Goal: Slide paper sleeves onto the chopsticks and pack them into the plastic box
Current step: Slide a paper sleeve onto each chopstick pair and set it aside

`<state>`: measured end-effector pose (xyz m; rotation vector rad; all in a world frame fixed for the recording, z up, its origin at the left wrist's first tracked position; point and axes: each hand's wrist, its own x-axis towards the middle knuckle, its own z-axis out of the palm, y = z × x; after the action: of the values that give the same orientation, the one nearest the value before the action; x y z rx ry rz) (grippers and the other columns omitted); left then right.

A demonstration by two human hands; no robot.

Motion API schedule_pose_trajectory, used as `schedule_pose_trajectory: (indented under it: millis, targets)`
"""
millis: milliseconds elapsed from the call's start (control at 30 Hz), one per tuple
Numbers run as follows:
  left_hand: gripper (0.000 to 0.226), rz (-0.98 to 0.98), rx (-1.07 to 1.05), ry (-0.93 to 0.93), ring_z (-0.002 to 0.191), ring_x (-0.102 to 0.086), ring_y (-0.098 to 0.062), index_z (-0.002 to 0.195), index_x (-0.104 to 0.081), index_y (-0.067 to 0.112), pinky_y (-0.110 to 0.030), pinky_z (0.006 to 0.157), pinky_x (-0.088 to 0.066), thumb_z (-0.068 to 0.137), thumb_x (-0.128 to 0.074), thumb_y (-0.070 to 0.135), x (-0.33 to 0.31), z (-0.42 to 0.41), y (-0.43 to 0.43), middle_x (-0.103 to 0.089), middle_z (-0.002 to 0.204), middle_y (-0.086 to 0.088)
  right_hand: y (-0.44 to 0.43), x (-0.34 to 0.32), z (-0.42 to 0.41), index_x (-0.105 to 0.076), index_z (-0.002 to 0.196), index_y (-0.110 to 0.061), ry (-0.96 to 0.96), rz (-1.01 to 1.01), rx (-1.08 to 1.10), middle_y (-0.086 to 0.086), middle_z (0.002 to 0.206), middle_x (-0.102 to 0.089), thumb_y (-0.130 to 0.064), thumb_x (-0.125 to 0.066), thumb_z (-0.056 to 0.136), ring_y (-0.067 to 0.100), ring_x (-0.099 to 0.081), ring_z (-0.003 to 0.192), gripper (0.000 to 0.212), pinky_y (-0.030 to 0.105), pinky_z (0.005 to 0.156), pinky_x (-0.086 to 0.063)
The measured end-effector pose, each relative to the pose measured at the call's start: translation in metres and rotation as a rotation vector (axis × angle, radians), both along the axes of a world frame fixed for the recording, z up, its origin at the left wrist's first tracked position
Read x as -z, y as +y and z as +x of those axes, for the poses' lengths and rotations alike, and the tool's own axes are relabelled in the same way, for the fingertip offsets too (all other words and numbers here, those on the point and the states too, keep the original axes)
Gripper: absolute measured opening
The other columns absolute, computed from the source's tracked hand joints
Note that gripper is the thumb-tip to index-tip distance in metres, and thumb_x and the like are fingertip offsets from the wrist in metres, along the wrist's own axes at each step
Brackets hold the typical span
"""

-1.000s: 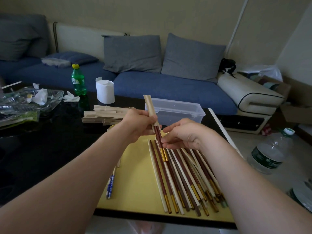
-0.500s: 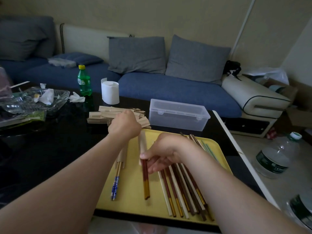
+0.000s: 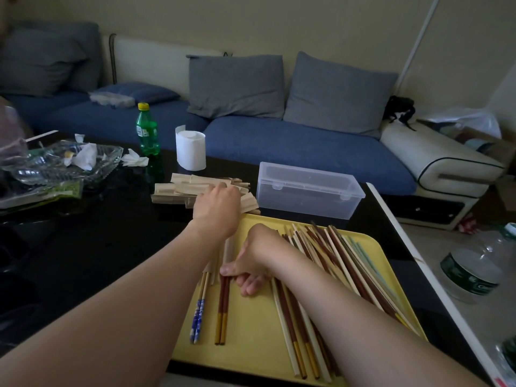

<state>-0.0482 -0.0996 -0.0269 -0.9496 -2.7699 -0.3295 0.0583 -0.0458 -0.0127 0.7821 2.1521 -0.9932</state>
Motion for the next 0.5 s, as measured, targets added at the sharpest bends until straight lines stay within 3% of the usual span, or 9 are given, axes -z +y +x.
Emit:
schedule_pose_trajectory:
  millis: [100, 200, 367, 500]
  targets:
    - [0.027, -0.062, -0.022, 0.03, 0.113, -0.061, -0.029, 0.123, -0.063, 0.018, -0.045, 0.095, -0.053, 0.096, -0.066, 0.016, 0.004, -0.004, 0.002, -0.063, 0.12, -0.007, 0.0, 0.001, 0.0, -0.057, 0.095, -0.008, 0.042, 0.001, 0.001, 0.004, 0.074, -0.061, -0.036, -0.064, 0.109, 0.011, -0.061, 0.055, 0.032, 0.02, 0.051, -0.055]
    - [0.032, -0.109, -0.034, 0.057, 0.119, -0.06, -0.031, 0.126, -0.062, 0.016, -0.045, 0.098, -0.049, 0.095, -0.067, 0.011, 0.004, -0.007, 0.006, -0.062, 0.125, -0.008, -0.004, 0.009, 0.0, -0.064, 0.094, -0.004, 0.183, 0.075, -0.025, 0.006, 0.071, -0.069, -0.035, -0.071, 0.105, 0.012, -0.067, 0.047, 0.033, 0.019, 0.042, -0.054]
    - [0.029, -0.137, -0.023, 0.099, 0.12, -0.059, -0.032, 0.125, -0.063, 0.017, -0.044, 0.097, -0.048, 0.097, -0.061, 0.01, 0.004, -0.007, 0.011, -0.063, 0.125, -0.009, -0.005, 0.009, 0.0, -0.066, 0.099, 0.0, 0.26, 0.104, -0.088, 0.007, 0.072, -0.071, -0.038, -0.07, 0.106, 0.016, -0.068, 0.05, 0.038, 0.022, 0.046, -0.057]
    - [0.033, -0.105, 0.045, 0.194, 0.118, -0.061, -0.029, 0.125, -0.063, 0.019, -0.044, 0.099, -0.047, 0.093, -0.068, 0.023, -0.001, 0.0, 0.013, -0.066, 0.127, -0.007, 0.016, -0.011, 0.005, -0.064, 0.113, 0.006, 0.29, 0.206, -0.029, 0.014, 0.078, -0.077, -0.019, -0.068, 0.107, 0.02, -0.071, 0.054, 0.026, 0.029, 0.049, -0.061]
